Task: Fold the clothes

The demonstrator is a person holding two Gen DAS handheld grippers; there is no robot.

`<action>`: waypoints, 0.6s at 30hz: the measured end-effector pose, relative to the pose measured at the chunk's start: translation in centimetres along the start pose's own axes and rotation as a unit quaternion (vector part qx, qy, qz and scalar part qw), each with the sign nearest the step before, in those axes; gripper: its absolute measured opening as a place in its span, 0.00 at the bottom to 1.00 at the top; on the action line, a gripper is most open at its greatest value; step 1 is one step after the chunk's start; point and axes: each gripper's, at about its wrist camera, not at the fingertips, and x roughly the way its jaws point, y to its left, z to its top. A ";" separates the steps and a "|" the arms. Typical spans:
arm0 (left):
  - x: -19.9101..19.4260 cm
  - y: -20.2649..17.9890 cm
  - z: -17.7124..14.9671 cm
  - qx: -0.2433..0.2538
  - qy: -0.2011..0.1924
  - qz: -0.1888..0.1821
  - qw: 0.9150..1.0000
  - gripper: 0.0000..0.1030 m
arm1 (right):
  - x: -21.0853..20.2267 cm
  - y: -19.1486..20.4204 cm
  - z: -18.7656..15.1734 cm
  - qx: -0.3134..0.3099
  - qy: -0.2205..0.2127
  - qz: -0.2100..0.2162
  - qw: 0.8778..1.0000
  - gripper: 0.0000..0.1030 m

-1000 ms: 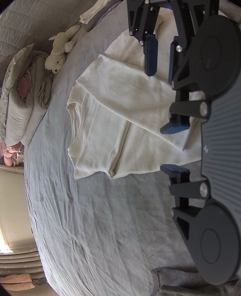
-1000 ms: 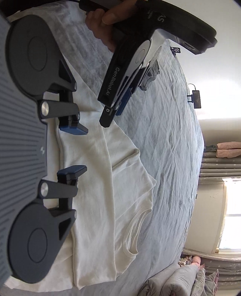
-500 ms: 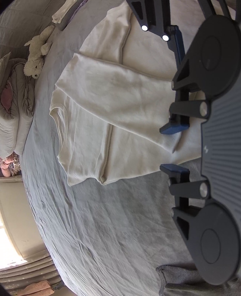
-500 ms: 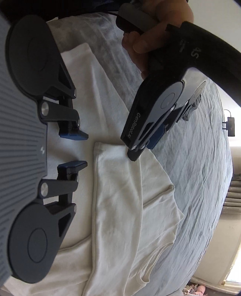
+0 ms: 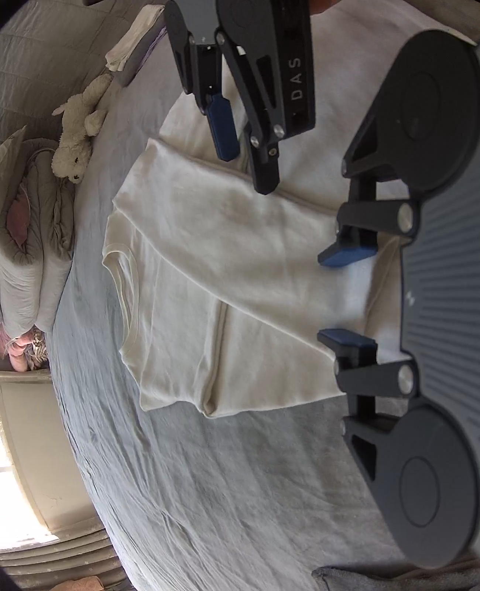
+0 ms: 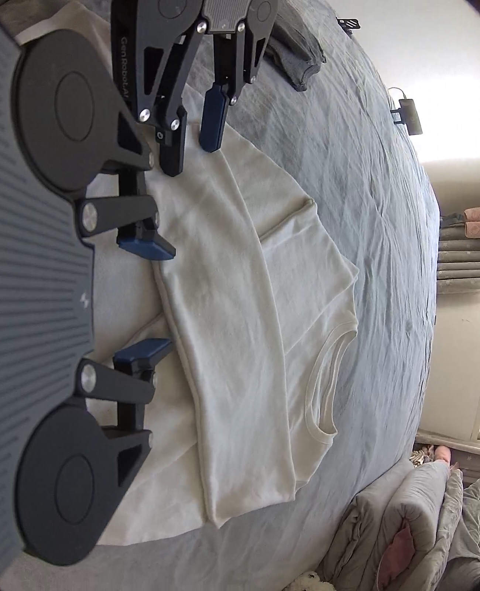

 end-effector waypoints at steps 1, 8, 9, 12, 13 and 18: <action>-0.1 0.1 0.0 -0.004 -0.001 0.000 1.000 0.38 | -0.3 0.2 0.0 -0.003 -0.009 -0.004 1.000 0.76; 0.1 -0.4 -0.4 0.002 -0.008 0.015 1.000 0.41 | 0.5 -1.3 0.2 0.010 -0.018 -0.070 0.997 0.91; 0.2 -0.5 -0.3 0.004 -0.008 0.018 1.000 0.41 | 1.2 -1.7 0.1 0.018 0.006 -0.067 0.998 0.91; 0.2 -0.4 -0.3 0.000 -0.006 0.016 1.000 0.41 | 2.3 -2.1 -0.5 0.019 0.046 -0.061 0.997 0.96; 0.2 -0.3 -0.3 -0.001 -0.006 0.015 1.000 0.41 | 2.3 -2.1 -0.5 0.016 0.046 -0.059 0.997 0.97; 0.2 -0.4 -0.4 0.001 -0.009 0.016 1.000 0.41 | 1.6 -2.7 -0.2 0.032 0.043 -0.055 0.997 0.97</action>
